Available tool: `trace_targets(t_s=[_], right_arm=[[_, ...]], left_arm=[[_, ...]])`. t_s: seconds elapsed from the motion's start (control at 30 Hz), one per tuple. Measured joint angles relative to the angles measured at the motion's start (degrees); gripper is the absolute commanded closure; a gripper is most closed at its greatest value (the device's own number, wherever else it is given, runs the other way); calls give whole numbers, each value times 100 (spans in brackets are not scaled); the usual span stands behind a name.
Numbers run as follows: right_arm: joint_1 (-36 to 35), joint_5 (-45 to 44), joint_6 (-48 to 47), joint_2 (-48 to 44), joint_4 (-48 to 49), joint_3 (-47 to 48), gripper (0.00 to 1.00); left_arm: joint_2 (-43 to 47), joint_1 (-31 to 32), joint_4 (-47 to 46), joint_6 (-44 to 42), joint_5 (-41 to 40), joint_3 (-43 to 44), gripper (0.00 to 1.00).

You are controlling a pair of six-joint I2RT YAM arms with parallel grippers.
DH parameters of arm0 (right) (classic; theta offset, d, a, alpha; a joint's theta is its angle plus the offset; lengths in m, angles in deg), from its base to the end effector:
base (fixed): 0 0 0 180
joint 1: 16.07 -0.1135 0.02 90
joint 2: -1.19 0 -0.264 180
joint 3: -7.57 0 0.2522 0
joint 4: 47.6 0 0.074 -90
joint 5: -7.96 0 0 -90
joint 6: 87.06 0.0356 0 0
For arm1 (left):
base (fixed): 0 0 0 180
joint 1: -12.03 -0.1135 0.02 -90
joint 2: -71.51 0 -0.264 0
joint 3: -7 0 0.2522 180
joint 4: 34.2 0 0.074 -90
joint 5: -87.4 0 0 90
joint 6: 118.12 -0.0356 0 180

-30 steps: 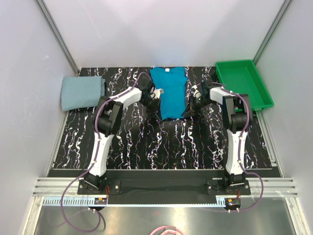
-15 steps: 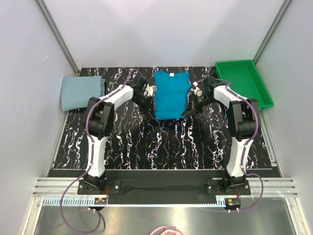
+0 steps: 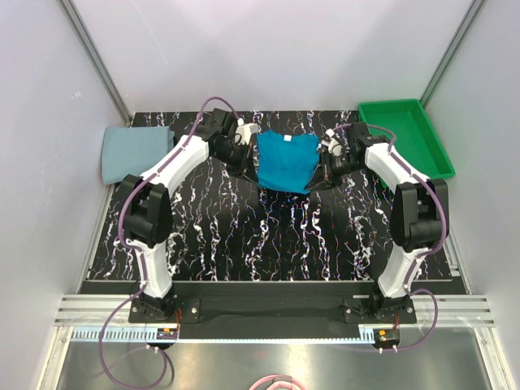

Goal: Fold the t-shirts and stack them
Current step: Fold the tshirt

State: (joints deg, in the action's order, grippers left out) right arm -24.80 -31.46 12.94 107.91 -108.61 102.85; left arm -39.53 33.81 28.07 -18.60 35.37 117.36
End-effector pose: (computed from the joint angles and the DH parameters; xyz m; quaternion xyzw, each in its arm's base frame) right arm 0.3638 0.0837 0.2242 -0.0553 0.8942 0.4390 0.0674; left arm 0.3757 -0.1737 0.2660 0.1738 0.9060 -0.3642 0.1276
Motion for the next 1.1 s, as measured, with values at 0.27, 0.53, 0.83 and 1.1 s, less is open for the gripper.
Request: trace_targets(t_s=[0.27,0.53,0.83,1.1], right_arm=[[26,-68,48,-260,-13,264,98],[168,-463,28,151,157,1196,100],[216,-981,-20,981,284,2212,100],[214,-1298,-111,1513,457,2990,100]], left_arm=[[-321,7,229,-118,-83,678,96],[-1064,7,149,-391,-422,1777,99],[-1569,31,144,-695,-870,2463,100],[-2024,33,-17,-944,-1342,3300,100]])
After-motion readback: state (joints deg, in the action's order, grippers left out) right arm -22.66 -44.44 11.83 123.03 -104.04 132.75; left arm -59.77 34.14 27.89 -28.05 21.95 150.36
